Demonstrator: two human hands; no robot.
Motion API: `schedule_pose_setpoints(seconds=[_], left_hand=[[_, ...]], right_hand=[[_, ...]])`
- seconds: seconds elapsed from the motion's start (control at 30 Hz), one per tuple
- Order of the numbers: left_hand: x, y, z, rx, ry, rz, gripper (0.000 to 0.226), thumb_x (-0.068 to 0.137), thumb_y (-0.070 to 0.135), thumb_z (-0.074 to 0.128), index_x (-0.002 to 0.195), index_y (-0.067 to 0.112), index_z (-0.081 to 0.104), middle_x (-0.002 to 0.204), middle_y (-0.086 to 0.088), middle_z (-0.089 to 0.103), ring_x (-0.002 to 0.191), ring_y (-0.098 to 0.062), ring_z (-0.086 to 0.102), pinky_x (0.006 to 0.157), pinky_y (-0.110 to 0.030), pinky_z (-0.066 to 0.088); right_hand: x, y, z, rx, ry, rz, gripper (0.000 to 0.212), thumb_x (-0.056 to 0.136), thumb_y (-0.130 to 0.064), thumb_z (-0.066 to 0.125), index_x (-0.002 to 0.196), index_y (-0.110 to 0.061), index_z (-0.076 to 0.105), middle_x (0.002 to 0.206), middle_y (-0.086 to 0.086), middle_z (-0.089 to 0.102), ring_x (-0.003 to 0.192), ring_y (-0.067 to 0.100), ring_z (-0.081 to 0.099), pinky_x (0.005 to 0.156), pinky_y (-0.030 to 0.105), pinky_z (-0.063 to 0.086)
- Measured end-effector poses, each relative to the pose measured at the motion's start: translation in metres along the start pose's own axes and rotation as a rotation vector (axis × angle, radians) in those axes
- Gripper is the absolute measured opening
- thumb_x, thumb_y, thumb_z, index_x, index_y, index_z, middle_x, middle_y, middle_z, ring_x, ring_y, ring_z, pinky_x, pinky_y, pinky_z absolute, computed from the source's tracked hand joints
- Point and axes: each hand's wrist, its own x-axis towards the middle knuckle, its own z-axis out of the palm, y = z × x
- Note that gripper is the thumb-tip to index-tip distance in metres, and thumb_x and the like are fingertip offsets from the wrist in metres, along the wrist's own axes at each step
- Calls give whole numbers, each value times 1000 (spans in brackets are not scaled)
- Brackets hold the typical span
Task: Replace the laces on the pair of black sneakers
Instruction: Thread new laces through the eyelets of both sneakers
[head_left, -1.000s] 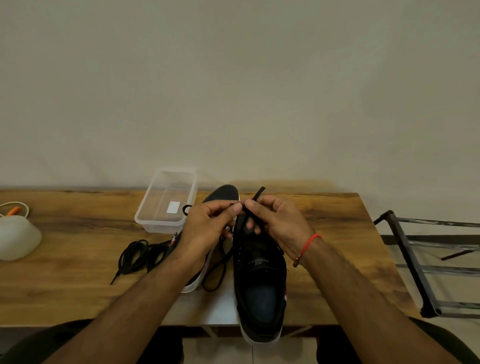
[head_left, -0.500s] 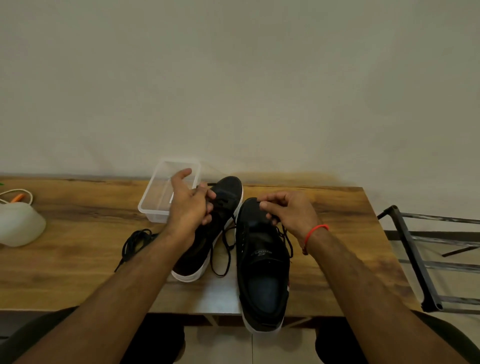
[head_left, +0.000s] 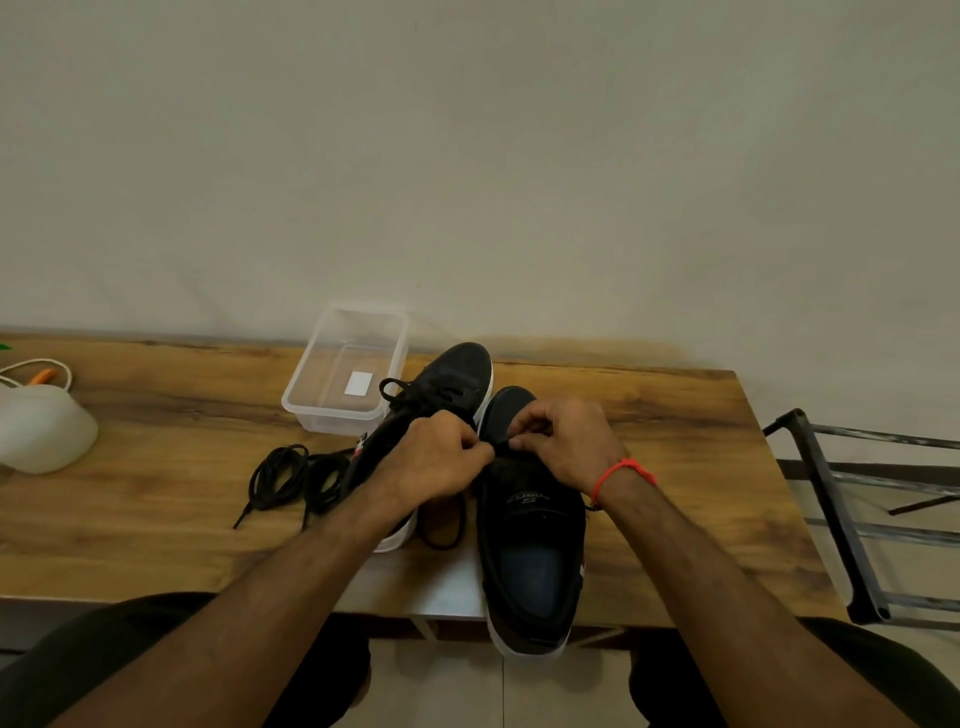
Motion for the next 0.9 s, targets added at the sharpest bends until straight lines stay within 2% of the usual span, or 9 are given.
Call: schedule_pose_setpoints(seconds=[0.1, 0.2, 0.27, 0.33, 0.53, 0.6, 0.67, 0.8, 0.9], left_hand=[[-1, -2, -2, -191, -66, -89, 27, 102, 19, 54, 88, 4, 70, 58, -1, 52, 47, -13, 47, 41, -21, 38], [-3, -2, -4, -295, -107, -129, 23, 104, 17, 51, 98, 6, 71, 59, 0, 49, 43, -9, 40, 39, -19, 34], [-3, -2, -4, -323, -119, -134, 22, 104, 16, 52, 96, 9, 71, 60, 2, 50, 42, -7, 39, 39, -18, 33], [-2, -3, -5, -337, -129, -140, 21, 103, 15, 52, 94, 10, 70, 62, 1, 50, 43, -7, 39, 39, -18, 33], [-1, -4, -5, -333, -141, -149, 22, 104, 13, 51, 93, 10, 69, 64, 0, 49, 47, -9, 39, 40, -18, 32], [0, -4, -5, -334, -140, -151, 22, 103, 13, 51, 92, 11, 69, 63, 0, 49, 46, -8, 39, 40, -19, 32], [-1, -4, -5, -341, -135, -153, 21, 103, 14, 51, 93, 11, 70, 63, 1, 49, 46, -8, 39, 39, -18, 32], [-2, -3, -5, -341, -135, -145, 22, 103, 14, 53, 89, 12, 69, 60, 2, 49, 45, -7, 38, 38, -18, 31], [-1, -5, -6, -346, -138, -139, 25, 103, 17, 52, 85, 13, 69, 51, 7, 51, 44, -8, 40, 38, -18, 31]], right_hand=[[-1, -2, 5, -65, -30, -18, 6, 91, -18, 72, 95, -18, 76, 93, -6, 70, 89, 5, 58, 82, 18, 45], [-2, -3, 12, -138, -63, -39, 7, 92, -21, 70, 97, -19, 75, 86, -11, 59, 90, 9, 54, 81, 20, 41], [-3, -4, 17, -166, -64, -44, 9, 93, -22, 69, 98, -17, 75, 82, -14, 49, 88, 8, 49, 79, 20, 38], [-2, -5, 19, -148, -58, -24, 10, 95, -22, 67, 98, -16, 74, 87, -11, 49, 87, 6, 48, 78, 19, 38], [-2, -5, 18, -60, -81, 14, 10, 97, -20, 64, 97, -15, 73, 82, -15, 56, 74, -3, 47, 65, 9, 39], [-3, -6, 19, -55, -99, 20, 11, 97, -20, 63, 99, -15, 73, 80, -18, 53, 74, -4, 48, 70, 12, 38], [-2, -6, 20, -17, -109, 33, 11, 97, -21, 64, 99, -16, 74, 85, -14, 60, 81, 0, 53, 78, 17, 42], [-1, -5, 24, 35, -108, 63, 9, 96, -22, 65, 96, -18, 74, 89, -11, 66, 85, 1, 56, 65, 6, 36], [0, -5, 25, 38, -102, 67, 9, 96, -23, 66, 96, -20, 74, 89, -10, 68, 84, 1, 57, 64, 5, 36]])
